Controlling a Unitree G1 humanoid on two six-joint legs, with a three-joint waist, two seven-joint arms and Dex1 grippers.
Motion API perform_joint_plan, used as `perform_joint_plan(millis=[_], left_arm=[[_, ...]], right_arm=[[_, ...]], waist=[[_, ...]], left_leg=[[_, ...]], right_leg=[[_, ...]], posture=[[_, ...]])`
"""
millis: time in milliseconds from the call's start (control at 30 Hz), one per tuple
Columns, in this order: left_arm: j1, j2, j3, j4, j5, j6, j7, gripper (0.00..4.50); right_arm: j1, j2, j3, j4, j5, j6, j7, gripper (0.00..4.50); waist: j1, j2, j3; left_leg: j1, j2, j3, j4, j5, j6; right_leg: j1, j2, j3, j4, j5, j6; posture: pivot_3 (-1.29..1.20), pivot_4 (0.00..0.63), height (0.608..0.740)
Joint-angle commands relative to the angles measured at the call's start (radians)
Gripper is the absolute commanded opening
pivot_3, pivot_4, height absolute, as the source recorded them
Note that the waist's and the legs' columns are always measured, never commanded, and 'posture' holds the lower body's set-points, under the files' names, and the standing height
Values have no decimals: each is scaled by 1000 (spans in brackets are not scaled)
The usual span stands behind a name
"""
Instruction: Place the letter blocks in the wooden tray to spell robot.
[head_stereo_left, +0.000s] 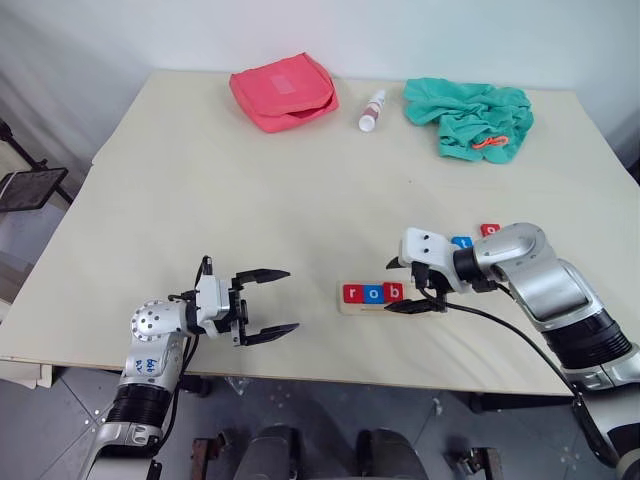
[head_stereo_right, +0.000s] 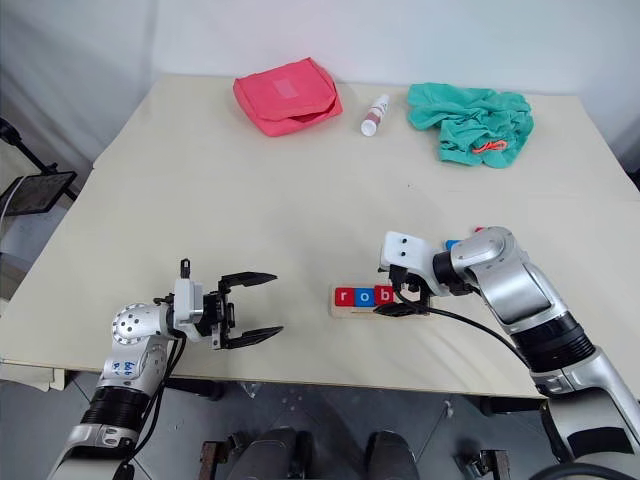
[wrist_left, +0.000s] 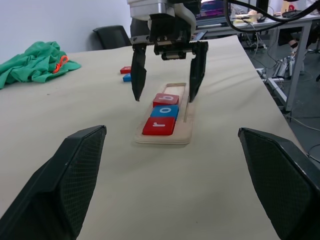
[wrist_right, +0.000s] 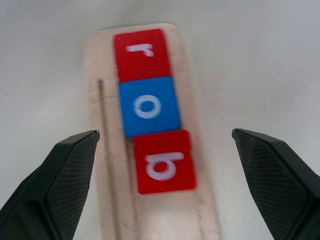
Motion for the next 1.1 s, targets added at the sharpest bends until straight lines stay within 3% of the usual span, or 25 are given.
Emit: perform_joint_plan(millis=[33, 167, 500, 1100], left_arm=[[-6, -6, -2, -13, 2, -18, 3, 4500], [-8, -13, -8, -8, 2, -22, -1, 4500], [10, -14, -14, -31, -2, -17, 0, 4500], [0, -9, -9, -18, 0, -17, 5, 4500]], right_arm=[[12, -28, -55, -34, 29, 3, -2, 4457], [7, -46, -101, -19, 56, 7, -3, 3539], [22, -38, -84, 71, 25, -46, -21, 29], [41, -19, -90, 56, 26, -40, -49, 29]], waist=[[0, 0, 0], [0, 0, 0], [0, 0, 0], [0, 0, 0]], left_leg=[[0, 0, 0, 0, 0, 0], [0, 0, 0, 0, 0, 0], [0, 0, 0, 0, 0, 0], [0, 0, 0, 0, 0, 0]], right_leg=[[0, 0, 0, 0, 0, 0], [0, 0, 0, 0, 0, 0], [0, 0, 0, 0, 0, 0], [0, 0, 0, 0, 0, 0]], posture=[[0, 150, 740], [0, 150, 740], [0, 150, 740], [0, 150, 740]])
